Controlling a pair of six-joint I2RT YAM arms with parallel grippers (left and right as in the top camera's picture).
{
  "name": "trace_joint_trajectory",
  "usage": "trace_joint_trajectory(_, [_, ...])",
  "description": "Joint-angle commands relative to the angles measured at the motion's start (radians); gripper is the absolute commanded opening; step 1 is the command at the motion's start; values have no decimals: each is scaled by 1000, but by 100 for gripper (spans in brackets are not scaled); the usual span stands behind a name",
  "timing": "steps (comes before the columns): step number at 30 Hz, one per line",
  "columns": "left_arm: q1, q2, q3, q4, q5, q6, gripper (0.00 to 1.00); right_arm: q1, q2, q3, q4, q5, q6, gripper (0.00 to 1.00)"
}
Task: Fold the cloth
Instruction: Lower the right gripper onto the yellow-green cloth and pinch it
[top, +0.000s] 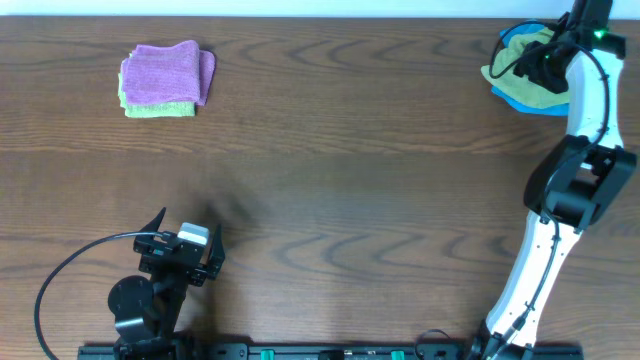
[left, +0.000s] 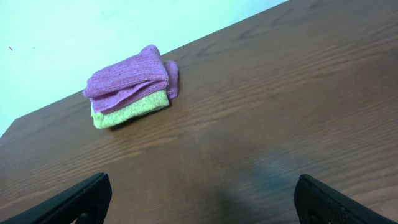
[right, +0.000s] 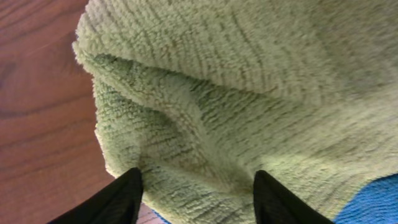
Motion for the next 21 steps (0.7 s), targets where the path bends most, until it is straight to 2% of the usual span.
trace_joint_trajectory(1, [-5,-6,-21,-8,14,-5,95,13,34,-8,-3,-15,6,51])
trace_joint_trajectory(3, [-5,-6,-21,-8,14,-5,95,13,35,-8,1,-14,6,45])
trace_joint_trajectory(5, [-5,-6,-21,-8,14,-5,95,13,35,-8,4,-6,5,49])
trace_joint_trajectory(8, [-5,-6,-21,-8,14,-5,95,13,38,-8,-4,40,-6,63])
trace_joint_trajectory(14, [-5,-6,-21,-7,14,-5,95,13,42,-8,-19,109,-24,65])
trace_joint_trajectory(16, [-5,-6,-21,-7,14,-5,95,14,49,-9,-20,109,-24,59])
trace_joint_trajectory(19, [-5,-6,-21,-8,14,-5,95,15,59,-9,-23,108,-24,42])
trace_joint_trajectory(20, [-5,-6,-21,-8,14,-5,95,15,61,-10,-23,108,-24,30])
trace_joint_trajectory(21, [-5,-6,-21,-8,14,-5,95,15,61,-10,-22,108,-24,23])
